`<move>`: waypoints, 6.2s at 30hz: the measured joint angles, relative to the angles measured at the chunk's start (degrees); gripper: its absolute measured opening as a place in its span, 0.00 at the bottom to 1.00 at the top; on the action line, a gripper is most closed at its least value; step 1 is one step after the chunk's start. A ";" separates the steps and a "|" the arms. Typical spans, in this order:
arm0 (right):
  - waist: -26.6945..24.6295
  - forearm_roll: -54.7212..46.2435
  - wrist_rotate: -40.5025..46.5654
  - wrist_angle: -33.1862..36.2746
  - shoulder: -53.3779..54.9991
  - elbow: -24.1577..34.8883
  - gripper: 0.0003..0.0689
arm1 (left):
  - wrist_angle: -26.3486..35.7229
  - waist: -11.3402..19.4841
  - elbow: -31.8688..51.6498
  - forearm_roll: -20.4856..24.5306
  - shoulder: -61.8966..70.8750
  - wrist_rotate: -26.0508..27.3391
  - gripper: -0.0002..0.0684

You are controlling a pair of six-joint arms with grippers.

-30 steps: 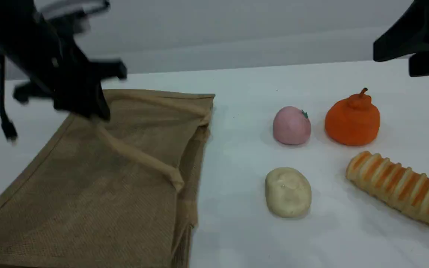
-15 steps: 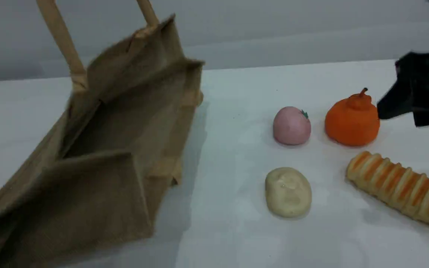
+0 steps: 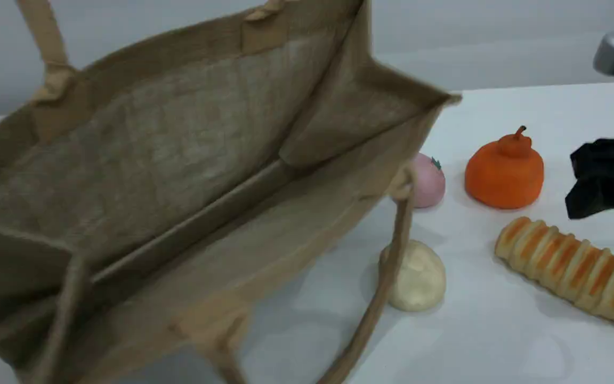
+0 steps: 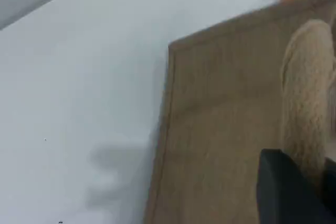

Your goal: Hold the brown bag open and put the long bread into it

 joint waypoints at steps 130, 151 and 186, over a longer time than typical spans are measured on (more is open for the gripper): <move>31.56 16.32 -0.60 17.48 15.79 -32.17 0.07 | -1.17 0.00 -0.17 -7.97 2.28 -0.69 0.13; 32.01 17.57 -1.75 10.52 15.68 -32.74 0.42 | -1.33 0.00 -0.17 -9.38 2.28 0.49 0.13; 30.74 6.02 -1.17 10.47 8.99 -30.74 0.55 | -1.11 0.00 -0.17 -8.79 2.28 0.56 0.13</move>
